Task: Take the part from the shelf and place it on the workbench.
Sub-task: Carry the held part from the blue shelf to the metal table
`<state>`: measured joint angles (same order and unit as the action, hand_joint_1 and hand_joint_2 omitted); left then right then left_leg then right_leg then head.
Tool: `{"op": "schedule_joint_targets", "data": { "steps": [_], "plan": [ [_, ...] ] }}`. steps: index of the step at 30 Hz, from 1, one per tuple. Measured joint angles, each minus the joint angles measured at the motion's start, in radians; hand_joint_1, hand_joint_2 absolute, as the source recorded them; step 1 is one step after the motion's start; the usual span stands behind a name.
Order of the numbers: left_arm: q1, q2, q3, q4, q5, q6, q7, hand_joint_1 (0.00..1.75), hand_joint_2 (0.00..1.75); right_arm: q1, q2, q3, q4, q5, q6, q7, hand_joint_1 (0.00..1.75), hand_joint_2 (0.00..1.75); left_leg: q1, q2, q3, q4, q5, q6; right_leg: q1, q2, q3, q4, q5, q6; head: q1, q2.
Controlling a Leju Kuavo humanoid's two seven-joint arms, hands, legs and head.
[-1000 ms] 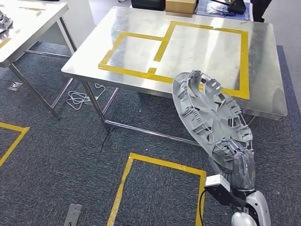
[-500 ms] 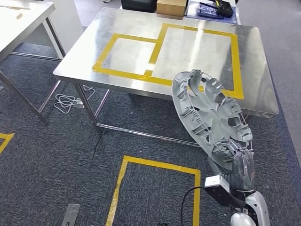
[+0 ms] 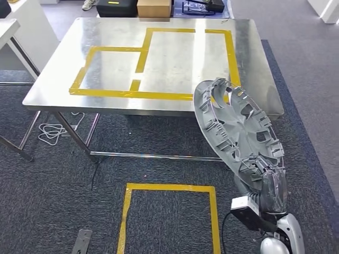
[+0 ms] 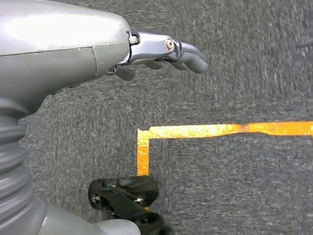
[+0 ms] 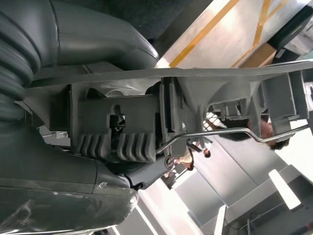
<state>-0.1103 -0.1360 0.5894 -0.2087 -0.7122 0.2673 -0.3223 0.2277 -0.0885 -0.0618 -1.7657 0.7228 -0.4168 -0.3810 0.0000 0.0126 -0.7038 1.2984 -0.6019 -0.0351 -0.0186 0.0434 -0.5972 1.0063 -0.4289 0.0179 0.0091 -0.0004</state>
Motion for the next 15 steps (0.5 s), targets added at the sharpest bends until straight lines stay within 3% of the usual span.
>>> {"op": "schedule_joint_targets", "data": {
  "steps": [1,2,3,5,6,8,10,12,14,15],
  "plan": [
    [0.001,0.000,0.000,0.000,0.000,0.000,0.000,0.00,1.75,0.000,0.000,0.000,0.000,0.000,0.000,0.000,1.75,1.75,0.001,-0.001,-0.004,-0.010,0.025,0.000,-0.002,0.012,0.002,0.000,-0.002,0.002,0.000,0.000],
    [0.001,0.001,0.000,0.000,0.000,0.000,0.000,0.00,1.75,0.001,0.000,0.000,0.000,0.000,0.000,0.000,1.75,1.75,0.004,-0.007,0.013,-0.062,0.070,-0.002,-0.005,0.025,0.006,0.001,-0.004,0.006,0.000,0.000],
    [0.001,0.001,0.000,0.000,0.000,0.001,0.000,0.00,1.75,0.000,0.000,0.000,0.000,0.000,0.000,0.000,1.75,1.75,0.010,-0.028,0.040,-0.133,0.117,-0.005,-0.007,0.038,0.009,0.001,-0.008,0.012,0.000,0.000],
    [0.002,0.001,0.000,0.000,-0.001,0.001,0.000,0.00,1.75,-0.004,0.000,0.000,0.000,0.000,0.000,0.000,1.75,1.75,0.022,-0.080,0.093,-0.259,0.168,-0.007,-0.010,0.063,0.009,0.006,-0.015,0.026,-0.004,0.000],
    [0.002,0.000,0.000,0.000,-0.001,0.001,0.000,0.00,1.75,-0.005,0.000,0.000,0.000,0.000,0.000,0.000,1.75,1.75,0.025,-0.097,0.104,-0.284,0.169,-0.004,-0.010,0.074,0.006,0.006,-0.015,0.033,-0.007,0.000],
    [0.001,0.000,0.000,0.000,-0.002,0.001,0.000,0.00,1.75,-0.003,0.000,0.000,0.000,-0.002,0.000,-0.001,1.75,1.75,0.024,-0.086,0.109,-0.291,0.160,0.014,-0.014,0.092,0.001,-0.002,-0.013,0.048,-0.008,0.000],
    [-0.001,0.001,0.000,0.000,-0.003,0.001,-0.001,0.00,1.75,-0.001,0.000,0.002,0.000,-0.003,0.000,-0.002,1.75,1.75,0.023,-0.065,0.117,-0.294,0.156,0.032,-0.011,0.053,-0.011,0.019,-0.024,0.058,-0.003,0.000],
    [0.001,0.000,0.000,0.000,-0.003,0.002,-0.002,0.00,1.75,-0.004,0.000,0.005,0.000,-0.004,0.000,-0.003,1.75,1.75,0.018,-0.042,0.128,-0.295,0.149,0.046,-0.005,-0.010,-0.064,0.125,-0.070,0.062,0.007,0.000],
    [0.005,0.001,0.001,0.000,-0.003,0.002,-0.003,0.00,1.75,-0.006,0.000,0.006,0.000,-0.004,0.000,-0.005,1.75,1.75,0.011,-0.017,0.138,-0.295,0.139,0.053,-0.004,-0.031,-0.143,0.263,-0.118,0.060,0.011,0.000],
    [0.006,0.001,0.001,0.000,-0.003,0.002,-0.003,0.00,1.75,-0.006,0.000,0.006,0.000,-0.004,0.000,-0.006,1.75,1.75,0.008,-0.004,0.145,-0.295,0.133,0.055,-0.003,-0.033,-0.166,0.297,-0.118,0.058,0.011,0.000]
  ]
}}
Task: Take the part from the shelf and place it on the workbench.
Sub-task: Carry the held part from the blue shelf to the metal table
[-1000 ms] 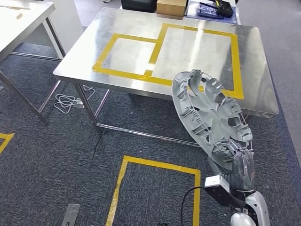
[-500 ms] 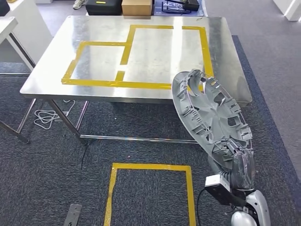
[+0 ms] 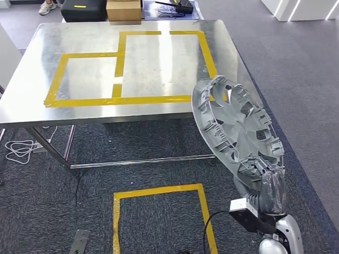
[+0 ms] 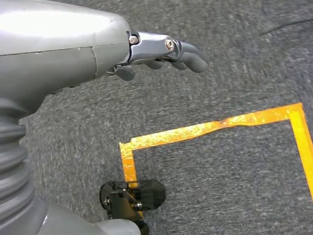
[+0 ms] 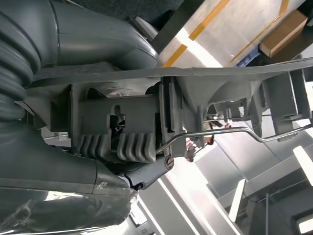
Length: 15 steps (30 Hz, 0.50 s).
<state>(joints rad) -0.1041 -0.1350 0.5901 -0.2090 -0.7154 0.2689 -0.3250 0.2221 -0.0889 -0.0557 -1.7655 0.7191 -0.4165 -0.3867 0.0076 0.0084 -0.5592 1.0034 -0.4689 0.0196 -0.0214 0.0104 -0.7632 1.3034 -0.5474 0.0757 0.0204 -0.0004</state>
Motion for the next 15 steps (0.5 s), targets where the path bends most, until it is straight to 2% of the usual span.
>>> {"op": "schedule_joint_targets", "data": {
  "steps": [1,2,3,5,6,7,9,10,11,13,14,15],
  "plan": [
    [0.000,0.000,0.000,0.000,0.000,0.000,0.000,0.00,1.75,0.000,0.000,0.000,0.000,0.000,0.000,0.000,1.75,1.75,-0.003,0.012,0.009,0.000,-0.007,0.001,0.002,-0.001,-0.003,-0.006,0.020,-0.004,0.001,0.000],
    [0.000,0.000,0.000,0.000,0.000,0.000,0.000,0.00,1.75,0.001,0.000,0.000,0.000,0.000,0.000,0.000,1.75,1.75,-0.005,0.023,0.020,0.000,-0.015,0.000,0.005,-0.006,0.017,-0.054,0.056,-0.010,0.001,0.000],
    [0.000,0.000,0.000,0.000,0.000,0.000,0.000,0.00,1.75,0.002,0.000,0.000,0.000,-0.001,0.000,0.000,1.75,1.75,-0.007,0.034,0.032,0.000,-0.024,-0.001,0.010,-0.023,0.052,-0.126,0.098,-0.017,0.001,0.000],
    [-0.001,0.000,0.000,0.000,0.000,0.000,0.000,0.00,1.75,-0.001,0.000,0.000,0.000,-0.001,0.000,-0.001,1.75,1.75,-0.014,0.053,0.051,0.000,-0.042,-0.008,0.026,-0.069,0.113,-0.243,0.142,-0.032,0.002,0.000],
    [-0.001,0.000,0.000,0.000,0.000,0.000,0.000,0.00,1.75,-0.002,0.000,0.000,0.000,-0.001,0.000,-0.001,1.75,1.75,-0.017,0.061,0.057,-0.001,-0.048,-0.013,0.032,-0.083,0.126,-0.267,0.145,-0.037,0.001,0.000],
    [-0.001,0.000,0.000,0.000,0.000,0.000,0.000,0.00,1.75,-0.004,0.000,0.000,0.000,-0.001,0.000,-0.002,1.75,1.75,-0.019,0.071,0.062,-0.004,-0.053,-0.018,0.037,-0.081,0.128,-0.271,0.138,-0.041,0.001,0.000],
    [-0.003,-0.001,0.001,0.000,0.000,0.000,0.000,0.00,1.75,-0.004,0.000,0.000,0.000,-0.001,0.000,-0.002,1.75,1.75,-0.018,0.084,0.072,-0.010,-0.061,-0.029,0.033,-0.055,0.130,-0.278,0.136,-0.048,0.000,0.000],
    [-0.005,-0.001,0.001,0.000,0.000,0.000,0.000,0.00,1.75,-0.003,0.000,-0.001,0.000,-0.001,0.000,-0.002,1.75,1.75,-0.018,0.072,0.069,0.000,-0.071,-0.034,0.030,-0.045,0.134,-0.284,0.135,-0.051,-0.002,0.000],
    [-0.006,-0.001,0.001,-0.001,0.000,0.000,0.000,0.00,1.75,-0.003,0.000,-0.001,0.000,0.000,-0.001,-0.002,1.75,1.75,-0.017,0.052,0.055,0.031,-0.090,-0.038,0.025,-0.037,0.140,-0.290,0.134,-0.054,-0.004,0.000],
    [-0.005,-0.001,0.001,-0.001,0.000,0.000,0.000,0.00,1.75,-0.004,0.000,-0.002,0.000,0.009,-0.002,-0.004,1.75,1.75,-0.016,0.010,-0.018,0.154,-0.143,-0.041,0.021,-0.022,0.148,-0.295,0.128,-0.059,-0.010,0.000],
    [-0.002,-0.001,0.001,-0.001,-0.001,-0.001,0.000,0.00,1.75,-0.004,0.000,-0.002,0.000,0.015,-0.002,-0.005,1.75,1.75,-0.015,0.003,-0.061,0.220,-0.162,-0.042,0.019,-0.013,0.152,-0.296,0.124,-0.061,-0.010,0.000],
    [0.002,-0.001,0.001,-0.001,-0.002,-0.001,0.000,0.00,1.75,-0.003,0.000,-0.002,0.000,0.022,-0.003,-0.006,1.75,1.75,-0.015,0.001,-0.097,0.265,-0.164,-0.042,0.018,-0.004,0.158,-0.296,0.118,-0.060,-0.011,0.000]
  ]
}}
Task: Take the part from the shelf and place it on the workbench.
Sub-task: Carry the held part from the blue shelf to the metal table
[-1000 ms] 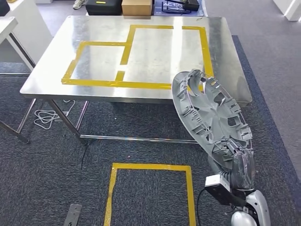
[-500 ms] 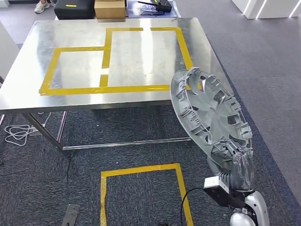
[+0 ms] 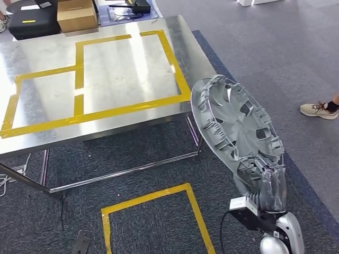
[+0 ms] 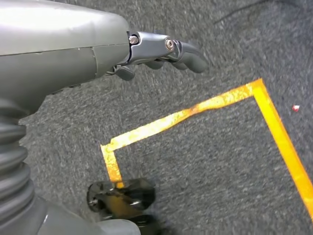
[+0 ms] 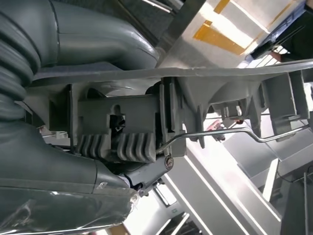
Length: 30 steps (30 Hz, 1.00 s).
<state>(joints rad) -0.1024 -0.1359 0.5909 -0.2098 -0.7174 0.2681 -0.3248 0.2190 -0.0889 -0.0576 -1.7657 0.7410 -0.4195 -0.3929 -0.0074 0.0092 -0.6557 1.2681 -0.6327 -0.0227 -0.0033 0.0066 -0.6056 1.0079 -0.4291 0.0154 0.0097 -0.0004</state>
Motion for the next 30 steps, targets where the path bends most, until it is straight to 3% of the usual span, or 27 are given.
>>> {"op": "schedule_joint_targets", "data": {
  "steps": [1,2,4,6,9,11,12,14,15,16,17,19,21,22,24,26,28,30],
  "plan": [
    [0.003,0.000,0.000,0.000,-0.001,0.000,0.000,0.00,1.75,0.001,0.000,0.000,0.000,0.005,0.000,-0.001,1.75,1.75,0.001,0.000,-0.019,0.009,0.023,-0.001,-0.002,0.008,0.008,0.000,-0.006,0.002,0.000,0.000],
    [0.004,0.000,0.000,0.000,-0.003,0.000,0.000,0.00,1.75,0.002,0.000,0.000,0.001,0.009,-0.001,-0.001,1.75,1.75,0.002,-0.001,-0.019,-0.021,0.068,-0.003,-0.005,0.015,0.019,0.000,-0.014,0.005,0.000,0.000],
    [0.004,-0.001,0.000,0.001,-0.004,0.000,0.000,0.00,1.75,0.003,0.000,0.000,0.002,0.015,-0.001,0.000,1.75,1.75,0.009,-0.004,0.012,-0.140,0.173,-0.012,-0.008,0.026,0.040,0.001,-0.031,0.016,-0.001,0.000],
    [0.003,-0.003,0.000,0.002,-0.004,-0.001,0.001,0.00,1.75,0.002,0.000,0.001,0.003,0.019,-0.004,0.000,1.75,1.75,0.014,-0.009,0.043,-0.232,0.205,-0.007,-0.006,0.033,0.047,0.003,-0.043,0.029,-0.007,0.000],
    [0.000,-0.003,0.000,0.003,-0.005,-0.001,0.003,0.00,1.75,0.001,-0.002,0.002,0.004,0.031,-0.006,0.002,1.75,1.75,0.015,-0.014,0.055,-0.253,0.186,0.022,-0.005,0.034,0.052,0.003,-0.048,0.046,-0.007,0.000],
    [-0.002,-0.003,0.001,0.002,-0.005,-0.001,0.003,0.00,1.75,0.001,-0.005,0.004,0.004,0.040,-0.005,0.005,1.75,1.75,0.017,-0.019,0.069,-0.254,0.178,0.036,-0.006,0.022,0.036,0.045,-0.068,0.057,-0.002,0.000],
    [-0.002,-0.003,0.001,0.002,-0.005,-0.001,0.003,0.00,1.75,0.000,-0.007,0.006,0.005,0.043,-0.004,0.006,1.75,1.75,0.017,-0.022,0.075,-0.255,0.173,0.041,-0.006,0.014,0.007,0.098,-0.087,0.061,0.001,0.000],
    [-0.001,-0.003,0.001,0.002,-0.006,-0.001,0.003,0.00,1.75,-0.001,-0.008,0.007,0.008,0.046,-0.004,0.008,1.75,1.75,0.016,-0.030,0.086,-0.255,0.163,0.046,-0.006,0.006,-0.078,0.237,-0.132,0.064,0.006,0.000],
    [0.000,-0.002,0.001,0.002,-0.006,-0.001,0.003,0.00,1.75,-0.001,-0.008,0.008,0.009,0.047,-0.004,0.009,1.75,1.75,0.014,-0.035,0.092,-0.254,0.158,0.047,-0.006,0.004,-0.116,0.285,-0.141,0.063,0.007,0.000],
    [0.001,-0.002,0.001,0.002,-0.006,-0.001,0.003,0.00,1.75,-0.001,-0.008,0.008,0.011,0.047,-0.004,0.011,1.75,1.75,0.014,-0.041,0.100,-0.254,0.151,0.047,-0.006,0.004,-0.138,0.299,-0.130,0.061,0.007,0.000],
    [0.001,-0.002,0.001,0.002,-0.006,-0.001,0.003,0.00,1.75,-0.001,-0.008,0.009,0.013,0.047,-0.004,0.013,1.75,1.75,0.013,-0.050,0.110,-0.254,0.145,0.047,-0.005,0.005,-0.139,0.272,-0.098,0.057,0.008,0.000],
    [0.001,-0.003,0.001,0.002,-0.006,-0.001,0.003,0.00,1.75,0.000,-0.010,0.010,0.016,0.046,-0.003,0.015,1.75,1.75,0.012,-0.068,0.131,-0.255,0.129,0.043,-0.005,0.020,-0.100,0.139,-0.006,0.048,0.009,0.000],
    [-0.001,-0.004,0.001,0.002,-0.006,-0.002,0.003,0.00,1.75,-0.001,-0.012,0.013,0.018,0.046,-0.003,0.015,1.75,1.75,0.014,-0.085,0.141,-0.258,0.118,0.035,-0.003,0.042,-0.062,0.036,0.033,0.038,0.008,0.000],
    [-0.001,-0.004,0.001,0.002,-0.006,-0.002,0.003,0.00,1.75,-0.001,-0.013,0.014,0.019,0.047,-0.003,0.015,1.75,1.75,0.016,-0.092,0.143,-0.260,0.116,0.028,-0.001,0.048,-0.054,0.017,0.033,0.033,0.008,0.000],
    [0.000,-0.004,0.001,0.002,-0.006,-0.002,0.003,0.00,1.75,-0.003,-0.014,0.016,0.019,0.048,-0.003,0.015,1.75,1.75,0.018,-0.097,0.150,-0.268,0.117,0.014,0.003,0.034,-0.038,0.006,0.027,0.021,0.006,0.000],
    [-0.001,-0.004,0.001,0.002,-0.007,-0.002,0.003,0.00,1.75,-0.003,-0.015,0.016,0.020,0.047,-0.003,0.016,1.75,1.75,0.014,-0.072,0.140,-0.237,0.112,0.005,0.000,0.016,-0.016,-0.006,0.022,0.011,0.002,0.000],
    [-0.004,-0.004,0.001,0.002,-0.007,-0.002,0.002,0.00,1.75,-0.002,-0.015,0.015,0.020,0.047,-0.003,0.017,1.75,1.75,0.011,-0.038,0.077,-0.130,0.075,0.000,-0.001,0.000,0.002,-0.013,0.012,0.003,-0.003,0.000],
    [-0.002,-0.004,0.001,0.002,-0.007,-0.002,0.003,0.00,1.75,-0.002,-0.016,0.015,0.021,0.048,-0.003,0.016,1.75,1.75,0.011,-0.028,0.000,-0.022,0.026,-0.003,0.000,-0.017,0.016,-0.013,-0.003,-0.002,-0.005,0.000]
  ]
}}
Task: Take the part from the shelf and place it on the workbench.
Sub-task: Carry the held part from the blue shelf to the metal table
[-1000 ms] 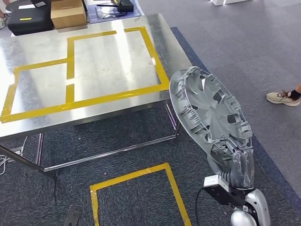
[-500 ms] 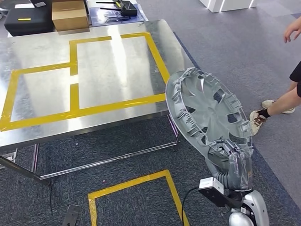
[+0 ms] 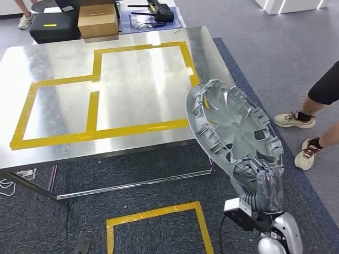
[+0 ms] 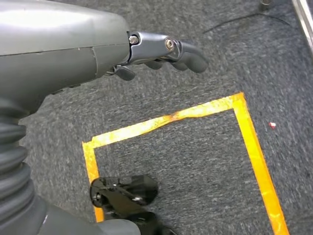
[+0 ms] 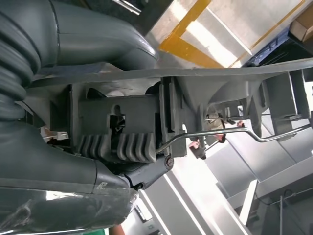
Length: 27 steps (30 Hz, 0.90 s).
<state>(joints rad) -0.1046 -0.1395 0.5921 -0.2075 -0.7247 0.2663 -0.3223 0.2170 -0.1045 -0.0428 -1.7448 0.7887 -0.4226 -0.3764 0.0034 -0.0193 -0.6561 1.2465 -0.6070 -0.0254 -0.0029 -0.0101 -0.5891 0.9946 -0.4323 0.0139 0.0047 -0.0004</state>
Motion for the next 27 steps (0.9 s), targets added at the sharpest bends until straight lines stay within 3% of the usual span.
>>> {"op": "schedule_joint_targets", "data": {
  "steps": [1,2,4,6,7,8,10,12,14,16,17,18,20,21,22,24,26,27],
  "plan": [
    [0.002,0.000,0.000,0.000,0.000,0.000,0.000,0.00,1.75,0.000,0.000,0.000,0.001,0.000,0.000,0.000,1.75,1.75,0.000,0.001,-0.023,0.019,-0.002,-0.001,0.001,-0.008,0.010,0.000,-0.008,-0.001,-0.001,0.000],
    [0.003,0.000,0.000,0.000,0.000,0.000,0.000,0.00,1.75,0.001,0.000,0.001,0.001,0.000,0.000,0.000,1.75,1.75,0.000,0.002,-0.030,0.004,0.022,0.000,0.002,-0.017,0.022,0.000,-0.018,-0.002,-0.001,0.000],
    [0.004,0.001,0.000,0.000,0.000,0.000,0.000,0.00,1.75,0.001,0.000,0.001,0.002,0.000,0.001,0.000,1.75,1.75,-0.005,0.030,-0.004,-0.108,0.127,0.007,0.004,-0.037,0.050,0.000,-0.039,0.000,-0.001,0.000],
    [0.001,0.002,0.000,0.000,0.000,0.000,0.000,0.00,1.75,0.000,0.000,0.001,0.003,0.000,0.000,0.000,1.75,1.75,-0.018,0.084,0.026,-0.216,0.190,0.019,0.009,-0.057,0.073,0.002,-0.060,0.008,-0.002,0.000],
    [0.000,0.002,0.000,0.000,0.000,0.000,0.000,0.00,1.75,-0.001,0.000,0.001,0.003,0.000,0.000,0.000,1.75,1.75,-0.022,0.099,0.031,-0.242,0.199,0.024,0.013,-0.066,0.081,0.001,-0.067,0.012,-0.003,0.000],
    [-0.002,0.002,0.000,0.000,0.000,0.000,0.000,0.00,1.75,-0.002,0.000,0.001,0.004,0.000,0.000,0.000,1.75,1.75,-0.023,0.099,0.032,-0.250,0.193,0.029,0.016,-0.074,0.089,0.002,-0.072,0.017,-0.003,0.000],
    [-0.002,0.001,0.000,0.000,0.000,0.000,0.000,0.00,1.75,-0.002,0.000,0.002,0.004,0.000,0.000,0.000,1.75,1.75,-0.016,0.071,0.038,-0.257,0.198,0.040,0.016,-0.073,0.096,0.008,-0.080,0.029,-0.003,0.000],
    [-0.004,0.002,0.001,0.000,0.000,0.000,0.000,0.00,1.75,-0.002,-0.001,0.004,0.004,0.000,0.000,0.000,1.75,1.75,-0.008,0.043,0.047,-0.258,0.196,0.047,0.009,-0.037,0.062,0.076,-0.101,0.040,0.000,0.000],
    [-0.005,0.001,0.001,0.000,0.000,0.000,0.000,0.00,1.75,-0.002,-0.001,0.005,0.004,0.000,0.000,-0.001,1.75,1.75,-0.003,0.016,0.052,-0.258,0.190,0.050,0.001,-0.005,-0.023,0.212,-0.149,0.049,0.007,0.000],
    [-0.003,0.000,0.001,0.000,0.000,0.000,0.000,0.00,1.75,-0.002,-0.002,0.006,0.004,0.000,0.000,-0.001,1.75,1.75,0.002,-0.014,0.061,-0.258,0.181,0.047,-0.006,0.002,-0.095,0.302,-0.184,0.058,0.011,0.000],
    [-0.001,0.001,0.001,0.000,0.000,-0.001,0.000,0.00,1.75,-0.002,-0.002,0.008,0.005,0.000,0.001,-0.001,1.75,1.75,0.005,-0.029,0.070,-0.258,0.175,0.044,-0.009,0.004,-0.107,0.296,-0.172,0.062,0.011,0.000],
    [-0.001,0.000,0.001,0.000,0.000,-0.001,0.000,0.00,1.75,-0.001,-0.002,0.009,0.005,0.000,0.001,0.000,1.75,1.75,0.009,-0.043,0.079,-0.257,0.169,0.039,-0.014,0.006,-0.101,0.255,-0.137,0.067,0.012,0.000],
    [0.000,0.001,0.001,0.000,0.000,-0.002,0.000,0.00,1.75,-0.002,-0.003,0.011,0.006,0.004,0.000,0.000,1.75,1.75,0.015,-0.066,0.098,-0.255,0.153,0.026,-0.026,0.021,-0.066,0.120,-0.038,0.079,0.015,0.000],
    [0.000,0.002,0.001,0.000,-0.001,-0.003,0.000,0.00,1.75,-0.004,-0.003,0.013,0.007,0.007,-0.001,0.000,1.75,1.75,0.016,-0.074,0.103,-0.254,0.147,0.018,-0.030,0.030,-0.051,0.067,-0.009,0.077,0.020,0.000],
    [0.000,0.002,0.001,0.000,-0.002,-0.004,0.000,0.00,1.75,-0.006,-0.003,0.014,0.008,0.011,-0.002,0.001,1.75,1.75,0.016,-0.079,0.104,-0.256,0.141,0.010,-0.031,0.036,-0.043,0.034,0.007,0.070,0.022,0.000],
    [0.002,0.004,0.002,0.000,-0.004,-0.005,0.000,0.00,1.75,-0.009,-0.003,0.017,0.009,0.016,-0.002,0.002,1.75,1.75,0.018,-0.084,0.107,-0.262,0.139,-0.007,-0.028,0.039,-0.038,0.022,0.003,0.045,0.023,0.000],
    [0.000,0.005,0.003,0.000,-0.004,-0.005,0.000,0.00,1.75,-0.008,-0.003,0.017,0.009,0.019,-0.003,0.004,1.75,1.75,0.018,-0.061,0.107,-0.249,0.134,-0.019,-0.027,0.035,-0.027,0.020,0.004,0.028,0.019,0.000],
    [-0.002,0.005,0.003,0.000,-0.005,-0.005,0.000,0.00,1.75,-0.008,-0.003,0.016,0.009,0.021,-0.003,0.007,1.75,1.75,0.017,-0.041,0.090,-0.217,0.124,-0.021,-0.026,0.033,-0.020,0.019,0.002,0.021,0.016,0.000]
  ]
}}
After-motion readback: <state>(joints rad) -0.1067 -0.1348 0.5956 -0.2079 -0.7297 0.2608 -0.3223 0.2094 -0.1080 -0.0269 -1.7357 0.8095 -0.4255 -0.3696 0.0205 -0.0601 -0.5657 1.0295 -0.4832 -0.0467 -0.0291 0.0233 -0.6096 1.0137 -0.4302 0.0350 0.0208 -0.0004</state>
